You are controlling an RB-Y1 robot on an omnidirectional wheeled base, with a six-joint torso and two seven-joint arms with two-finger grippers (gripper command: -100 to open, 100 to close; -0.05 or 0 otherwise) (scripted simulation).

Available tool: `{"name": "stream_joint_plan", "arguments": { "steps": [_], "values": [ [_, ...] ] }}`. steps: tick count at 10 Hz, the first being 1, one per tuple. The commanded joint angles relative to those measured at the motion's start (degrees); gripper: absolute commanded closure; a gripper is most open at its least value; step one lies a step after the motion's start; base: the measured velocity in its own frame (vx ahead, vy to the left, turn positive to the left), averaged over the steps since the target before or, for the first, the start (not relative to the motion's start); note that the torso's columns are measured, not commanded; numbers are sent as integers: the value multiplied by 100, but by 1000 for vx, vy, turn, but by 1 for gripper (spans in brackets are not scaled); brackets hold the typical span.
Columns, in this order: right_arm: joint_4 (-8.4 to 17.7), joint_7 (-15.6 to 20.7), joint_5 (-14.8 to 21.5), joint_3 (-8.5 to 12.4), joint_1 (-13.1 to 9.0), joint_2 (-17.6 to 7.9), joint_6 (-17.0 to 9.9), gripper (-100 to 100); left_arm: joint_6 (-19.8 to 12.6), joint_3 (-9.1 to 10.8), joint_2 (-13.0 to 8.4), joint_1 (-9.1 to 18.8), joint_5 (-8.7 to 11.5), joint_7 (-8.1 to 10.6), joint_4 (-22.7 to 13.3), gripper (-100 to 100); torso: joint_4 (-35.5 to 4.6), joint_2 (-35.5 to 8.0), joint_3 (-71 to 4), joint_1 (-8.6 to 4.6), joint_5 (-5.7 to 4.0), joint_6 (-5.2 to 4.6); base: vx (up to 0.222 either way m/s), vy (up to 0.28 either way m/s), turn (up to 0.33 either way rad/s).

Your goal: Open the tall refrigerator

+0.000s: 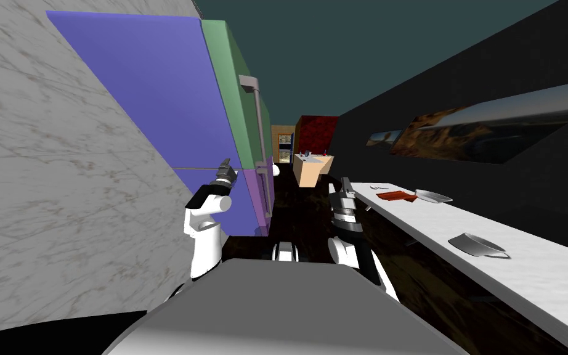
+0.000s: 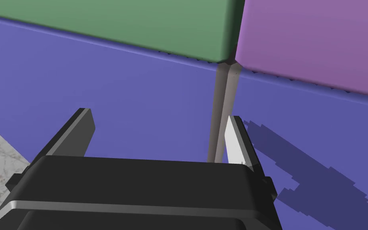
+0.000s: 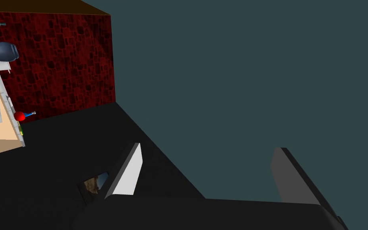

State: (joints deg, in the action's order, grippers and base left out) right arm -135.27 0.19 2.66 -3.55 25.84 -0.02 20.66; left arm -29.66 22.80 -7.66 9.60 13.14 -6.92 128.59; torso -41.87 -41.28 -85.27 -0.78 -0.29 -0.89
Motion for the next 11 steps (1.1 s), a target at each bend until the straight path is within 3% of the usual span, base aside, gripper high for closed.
{"name": "stream_joint_plan", "arguments": {
  "steps": [1, 3, 6, 11],
  "values": [
    [0, 0, 0, 0, 0, 0, 0, 0, -283, 21, 47, 179, 72, -52, -58, -100, 3, 7, -4, -1, 2, 1, 12, -78, 45],
    [0, 0, 0, 1, 0, 0, 0, 0, -636, 180, 81, 454, 161, -150, -144, -100, 3, 7, -5, 2, 1, -11, 7, -88, 61],
    [0, 0, 0, 0, 0, 0, 0, 0, -901, 254, 96, 580, 202, -195, -182, -100, 5, 0, 0, -6, 3, -2, -9, -90, 15],
    [0, 0, 0, 0, 0, 0, 0, 0, -1659, 541, 159, 1071, 363, -371, -314, -100, -8, 19, -16, 70, 18, 34, 9, -118, 46]
  ]
}}
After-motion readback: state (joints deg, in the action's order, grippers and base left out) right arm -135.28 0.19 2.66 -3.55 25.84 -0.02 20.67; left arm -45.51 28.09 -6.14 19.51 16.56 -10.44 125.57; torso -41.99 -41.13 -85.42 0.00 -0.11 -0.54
